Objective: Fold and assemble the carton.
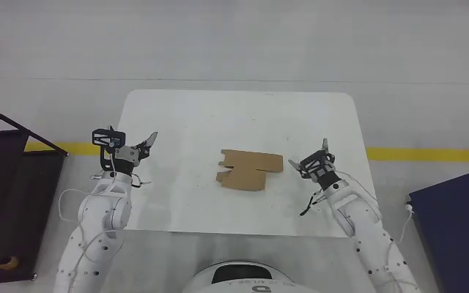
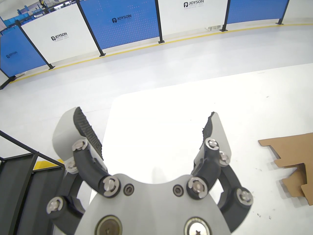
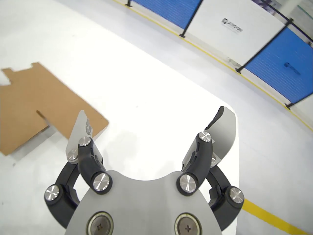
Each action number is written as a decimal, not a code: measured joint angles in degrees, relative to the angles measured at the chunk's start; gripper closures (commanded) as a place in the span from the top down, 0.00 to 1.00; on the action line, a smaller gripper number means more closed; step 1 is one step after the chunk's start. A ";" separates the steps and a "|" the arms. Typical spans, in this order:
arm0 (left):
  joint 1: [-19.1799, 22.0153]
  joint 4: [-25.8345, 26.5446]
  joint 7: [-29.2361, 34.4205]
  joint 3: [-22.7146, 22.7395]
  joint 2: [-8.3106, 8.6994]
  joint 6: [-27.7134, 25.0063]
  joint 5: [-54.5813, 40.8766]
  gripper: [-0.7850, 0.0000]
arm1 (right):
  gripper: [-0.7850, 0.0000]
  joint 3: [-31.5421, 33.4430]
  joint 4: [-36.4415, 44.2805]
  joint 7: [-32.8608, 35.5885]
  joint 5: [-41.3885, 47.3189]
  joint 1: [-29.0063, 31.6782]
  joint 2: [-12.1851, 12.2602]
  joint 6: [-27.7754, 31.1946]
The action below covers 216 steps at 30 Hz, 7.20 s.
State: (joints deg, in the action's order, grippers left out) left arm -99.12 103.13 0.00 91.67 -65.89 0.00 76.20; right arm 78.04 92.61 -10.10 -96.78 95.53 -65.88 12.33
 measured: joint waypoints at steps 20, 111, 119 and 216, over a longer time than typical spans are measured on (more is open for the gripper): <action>0.00 0.00 0.00 0.00 0.00 0.00 0.00 1.00 | 0.63 -11.11 -5.82 -9.41 -34.69 -1.57 0.56 -4.04; 0.00 0.00 0.00 0.00 0.00 0.00 0.00 1.00 | 0.00 -9.56 5.33 -0.36 42.59 -13.98 5.40 34.68; 0.00 0.00 0.00 0.00 0.00 0.00 0.00 1.00 | 0.00 -9.26 12.88 -3.77 14.89 -8.79 4.72 2.20; 17.86 -13.68 26.35 0.31 2.05 -40.07 -10.29 1.00 | 0.00 -13.38 -7.35 -5.53 17.70 -12.23 2.36 45.68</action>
State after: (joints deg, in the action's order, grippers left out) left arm -81.26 89.45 26.35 91.98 -63.84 -40.07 65.92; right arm 64.65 85.26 -15.62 -79.08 83.31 -63.52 58.02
